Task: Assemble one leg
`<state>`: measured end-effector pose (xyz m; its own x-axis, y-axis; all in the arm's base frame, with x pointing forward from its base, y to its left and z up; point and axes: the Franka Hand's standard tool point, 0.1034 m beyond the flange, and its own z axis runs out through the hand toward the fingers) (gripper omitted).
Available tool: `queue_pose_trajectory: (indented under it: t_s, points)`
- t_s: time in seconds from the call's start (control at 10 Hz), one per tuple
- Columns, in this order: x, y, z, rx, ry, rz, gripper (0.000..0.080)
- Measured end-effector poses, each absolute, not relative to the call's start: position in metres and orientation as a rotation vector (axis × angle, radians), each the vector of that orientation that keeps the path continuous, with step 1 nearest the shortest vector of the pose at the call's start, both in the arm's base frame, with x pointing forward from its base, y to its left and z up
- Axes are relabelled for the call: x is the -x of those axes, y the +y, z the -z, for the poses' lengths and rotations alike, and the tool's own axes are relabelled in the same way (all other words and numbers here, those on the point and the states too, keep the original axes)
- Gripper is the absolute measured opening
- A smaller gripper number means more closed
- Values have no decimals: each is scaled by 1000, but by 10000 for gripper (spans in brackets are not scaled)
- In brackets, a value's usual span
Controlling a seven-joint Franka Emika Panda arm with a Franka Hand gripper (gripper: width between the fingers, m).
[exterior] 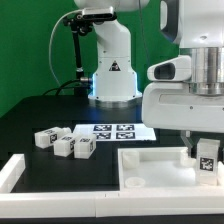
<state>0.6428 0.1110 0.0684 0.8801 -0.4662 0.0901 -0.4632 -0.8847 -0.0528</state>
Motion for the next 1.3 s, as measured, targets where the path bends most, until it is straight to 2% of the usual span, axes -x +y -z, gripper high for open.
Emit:
queue_pose_trajectory:
  t_s: [0.3, 0.8, 1.3]
  points:
    - [-643, 108, -69, 2853, 1206, 133, 284]
    - [-640, 107, -68, 2125, 2159, -3, 285]
    - [-640, 106, -68, 1746, 2466, -32, 285]
